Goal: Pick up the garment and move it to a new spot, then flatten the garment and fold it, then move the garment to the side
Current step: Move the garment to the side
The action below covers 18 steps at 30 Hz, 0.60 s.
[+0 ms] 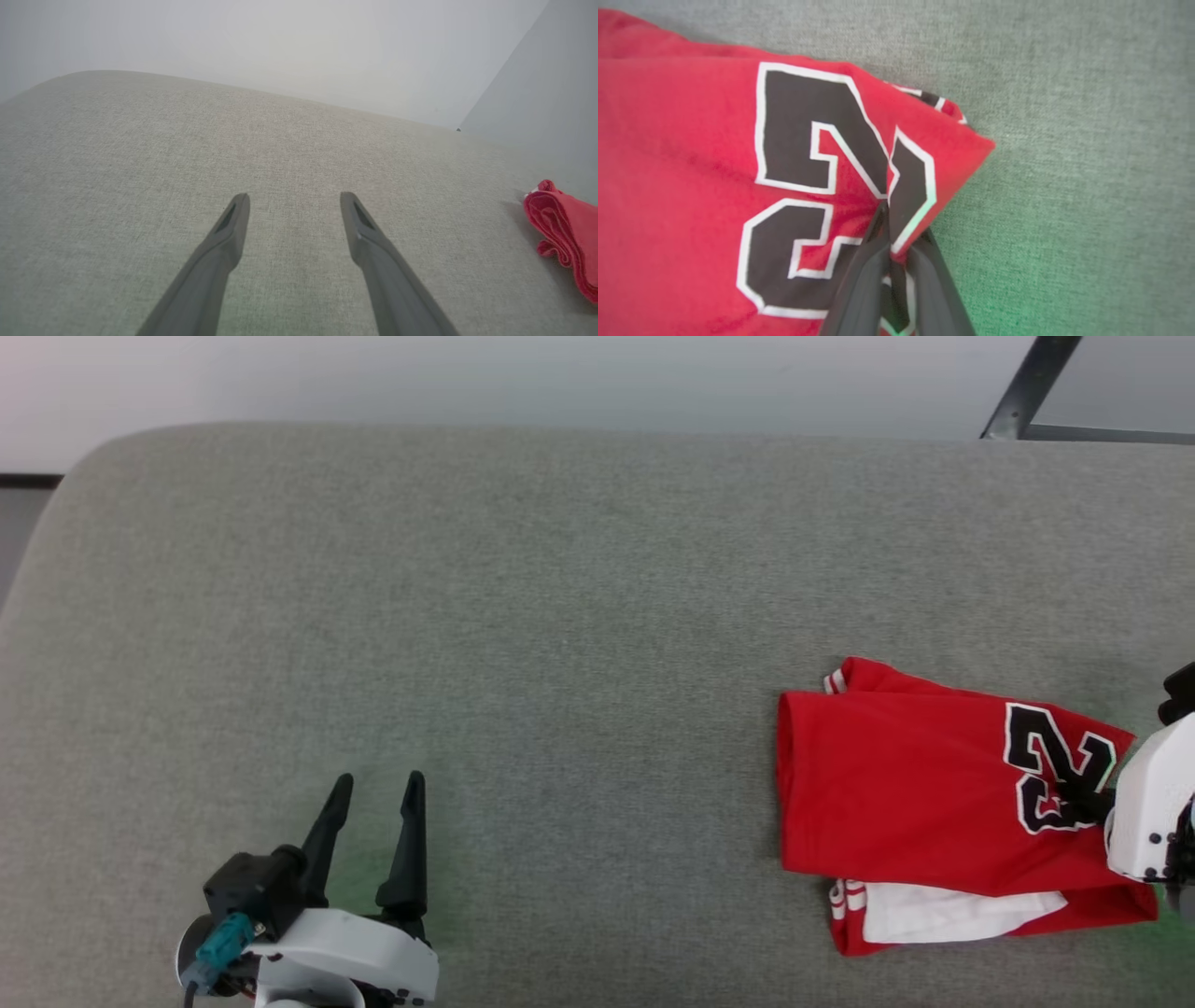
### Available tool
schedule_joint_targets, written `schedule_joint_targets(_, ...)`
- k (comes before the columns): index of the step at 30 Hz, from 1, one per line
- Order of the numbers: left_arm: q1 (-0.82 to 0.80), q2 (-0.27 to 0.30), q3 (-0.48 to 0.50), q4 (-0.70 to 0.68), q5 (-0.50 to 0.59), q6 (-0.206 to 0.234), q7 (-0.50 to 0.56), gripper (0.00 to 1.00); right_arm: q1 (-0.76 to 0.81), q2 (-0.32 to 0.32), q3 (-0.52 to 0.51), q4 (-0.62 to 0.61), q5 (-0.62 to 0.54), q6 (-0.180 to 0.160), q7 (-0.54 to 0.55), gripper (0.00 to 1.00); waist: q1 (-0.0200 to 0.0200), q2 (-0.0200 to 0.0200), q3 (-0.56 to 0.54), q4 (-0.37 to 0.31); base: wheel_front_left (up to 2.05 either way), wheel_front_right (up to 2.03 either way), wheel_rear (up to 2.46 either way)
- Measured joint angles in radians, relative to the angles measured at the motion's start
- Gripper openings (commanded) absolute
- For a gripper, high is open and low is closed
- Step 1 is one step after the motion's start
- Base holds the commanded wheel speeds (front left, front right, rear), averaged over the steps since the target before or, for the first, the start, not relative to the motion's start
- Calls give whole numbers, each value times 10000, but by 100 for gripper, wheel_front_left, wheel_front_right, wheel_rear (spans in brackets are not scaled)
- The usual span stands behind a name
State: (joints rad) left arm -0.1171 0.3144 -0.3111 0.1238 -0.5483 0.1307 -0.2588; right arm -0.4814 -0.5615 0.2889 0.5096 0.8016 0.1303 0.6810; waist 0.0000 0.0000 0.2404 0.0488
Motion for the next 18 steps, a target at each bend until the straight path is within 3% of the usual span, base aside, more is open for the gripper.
schedule_joint_targets(7,3,-98,-42,-19,132,-171,-12,100,98,-77,201,-196,362,12,-876,0,0,0,-85,-469,0,0,0)
schedule_joint_targets(18,-606,-132,-88,-107,483,-293,-27,100,-406,-1488,-322,167,284,12,-2339,0,0,0,120,-1788,0,0,0)
